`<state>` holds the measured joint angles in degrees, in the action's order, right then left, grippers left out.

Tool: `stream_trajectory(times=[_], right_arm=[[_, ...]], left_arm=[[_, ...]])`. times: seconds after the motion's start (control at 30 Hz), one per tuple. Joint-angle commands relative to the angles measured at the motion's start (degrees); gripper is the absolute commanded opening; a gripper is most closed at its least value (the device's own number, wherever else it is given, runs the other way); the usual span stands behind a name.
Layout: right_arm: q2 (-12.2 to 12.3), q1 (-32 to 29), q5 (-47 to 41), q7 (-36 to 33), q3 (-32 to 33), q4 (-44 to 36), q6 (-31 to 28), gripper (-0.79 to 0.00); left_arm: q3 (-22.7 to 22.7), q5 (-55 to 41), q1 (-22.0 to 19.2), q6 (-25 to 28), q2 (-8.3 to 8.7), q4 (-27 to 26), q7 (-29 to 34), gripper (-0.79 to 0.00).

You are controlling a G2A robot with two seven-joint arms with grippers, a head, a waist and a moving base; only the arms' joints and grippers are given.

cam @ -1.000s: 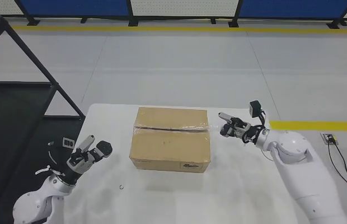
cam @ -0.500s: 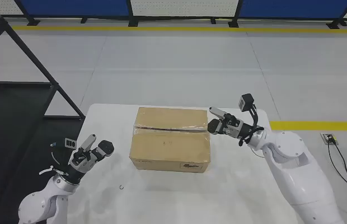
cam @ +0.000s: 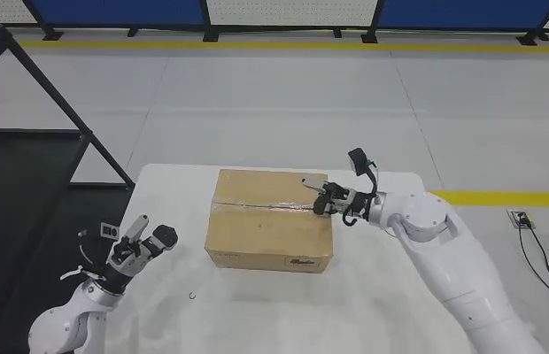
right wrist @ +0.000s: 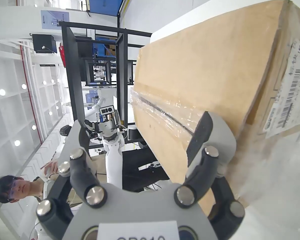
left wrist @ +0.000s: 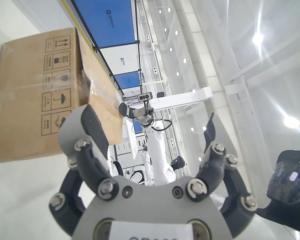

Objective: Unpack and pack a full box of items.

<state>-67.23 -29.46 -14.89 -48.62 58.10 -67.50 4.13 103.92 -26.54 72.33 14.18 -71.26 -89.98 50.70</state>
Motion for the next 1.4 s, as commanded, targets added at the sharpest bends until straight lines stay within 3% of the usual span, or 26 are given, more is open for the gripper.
stream_trajectory(times=[0.0,0.27,0.33,0.4,0.83,1.37], right_arm=[[0.0,0.1,0.3,-0.4,-0.1,0.0,0.0,-0.166],[-0.4,0.1,1.1,-0.1,-0.9,-0.3,0.1,-0.477],[-0.7,0.6,1.5,-0.1,-1.6,0.1,0.6,-0.625],[-1.0,1.2,2.1,0.0,-2.4,0.7,1.2,-0.674],[-3.3,5.3,6.9,0.7,-8.6,3.9,4.3,-0.730],[-7.8,9.7,7.8,4.4,-15.4,8.3,5.8,-0.699]], left_arm=[[-0.3,0.0,-0.2,-0.1,0.12,0.1,-0.1,0.000],[-0.9,-0.2,-0.8,0.0,0.62,0.9,-0.4,0.000],[-0.7,-0.6,-0.8,0.2,0.75,1.3,-0.7,0.000],[-0.4,-1.1,-0.7,0.4,0.87,1.6,-0.9,0.000],[1.9,-4.7,-0.1,1.4,1.74,3.4,-1.5,0.000],[2.2,-7.4,1.2,2.4,2.50,6.0,-1.1,0.000]])
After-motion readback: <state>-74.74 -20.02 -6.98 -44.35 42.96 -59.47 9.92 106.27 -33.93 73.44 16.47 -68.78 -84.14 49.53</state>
